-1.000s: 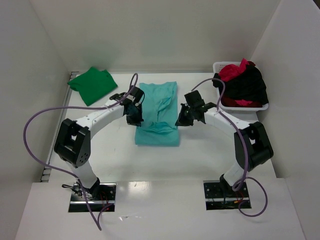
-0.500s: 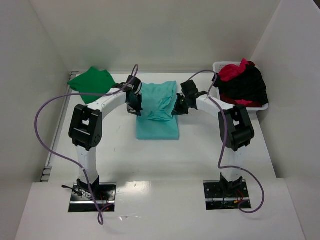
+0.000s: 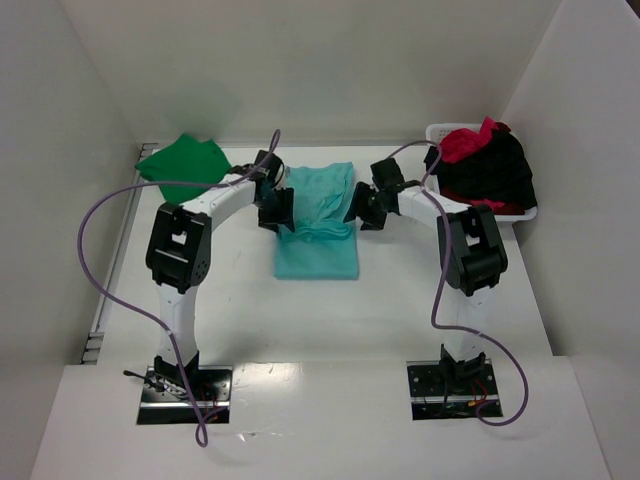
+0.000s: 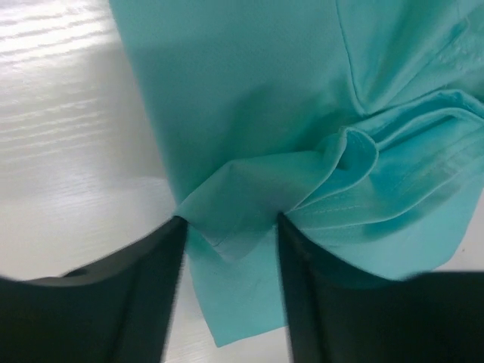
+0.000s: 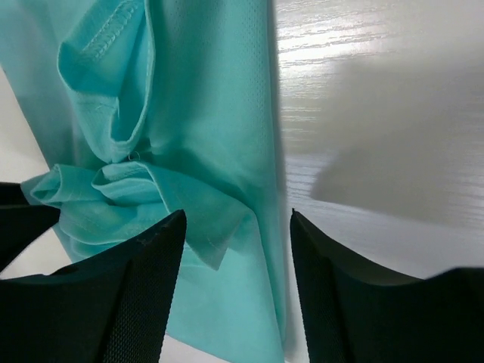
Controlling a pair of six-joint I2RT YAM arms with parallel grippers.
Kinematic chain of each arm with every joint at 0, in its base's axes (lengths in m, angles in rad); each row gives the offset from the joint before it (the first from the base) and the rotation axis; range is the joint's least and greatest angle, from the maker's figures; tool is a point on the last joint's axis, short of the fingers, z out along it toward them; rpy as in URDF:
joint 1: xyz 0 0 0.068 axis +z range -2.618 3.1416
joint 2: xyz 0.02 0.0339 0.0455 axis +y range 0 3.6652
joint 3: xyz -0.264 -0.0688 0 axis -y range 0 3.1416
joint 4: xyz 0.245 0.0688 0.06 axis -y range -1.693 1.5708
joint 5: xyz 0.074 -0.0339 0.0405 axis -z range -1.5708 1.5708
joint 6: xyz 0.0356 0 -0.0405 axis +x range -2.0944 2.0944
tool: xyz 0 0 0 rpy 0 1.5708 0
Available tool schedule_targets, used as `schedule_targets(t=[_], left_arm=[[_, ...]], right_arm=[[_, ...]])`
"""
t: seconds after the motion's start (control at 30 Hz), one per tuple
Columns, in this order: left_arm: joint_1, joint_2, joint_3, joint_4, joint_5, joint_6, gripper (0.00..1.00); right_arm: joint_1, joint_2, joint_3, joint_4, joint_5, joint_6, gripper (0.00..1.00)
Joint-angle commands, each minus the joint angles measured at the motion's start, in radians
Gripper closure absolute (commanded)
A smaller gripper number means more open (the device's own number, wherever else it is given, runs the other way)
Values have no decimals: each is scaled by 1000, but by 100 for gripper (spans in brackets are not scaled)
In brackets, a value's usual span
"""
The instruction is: Fold and stack the t-shirts
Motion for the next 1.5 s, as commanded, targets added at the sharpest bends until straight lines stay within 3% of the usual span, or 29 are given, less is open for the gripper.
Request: schedule_targets(t=[0.0,0.13,0.2,0.3,0.37,0.4,0.43,0.47,0.6,0.87,1.47], left_arm=[[23,-60,44,10,-32,16,32],[32,-139,53,10,-151,16,21],[32,-210,35,31,-194,6,20],[32,-308,-68,92,-176,6,26],[23,-346,-127,115,-107,-3,38],[23,-365,-153,136,-72,-3,47],[13,-371,-202,155,-43,-12,62],[1,-378,-236,171,-10,-22,71],[-20,-373,-354,251,137,-74,96],[-23,-251,-375,271,142,-67,95],[-23,-3,-13,183,-33,-6,71]], right_arm=[[-2,-80,57,39,22,-7,32],[-2,-146,59,39,64,-37,30],[-2,-180,37,50,66,-39,36],[-2,-259,-42,95,39,-49,73],[5,-302,-101,101,31,-49,92],[8,-304,-119,108,15,-49,96],[18,-311,-145,111,0,-49,97],[37,-313,-162,111,-23,-49,97],[110,-295,-203,120,-30,-49,97],[166,-184,-210,117,14,-24,94],[170,71,97,81,143,-64,89]])
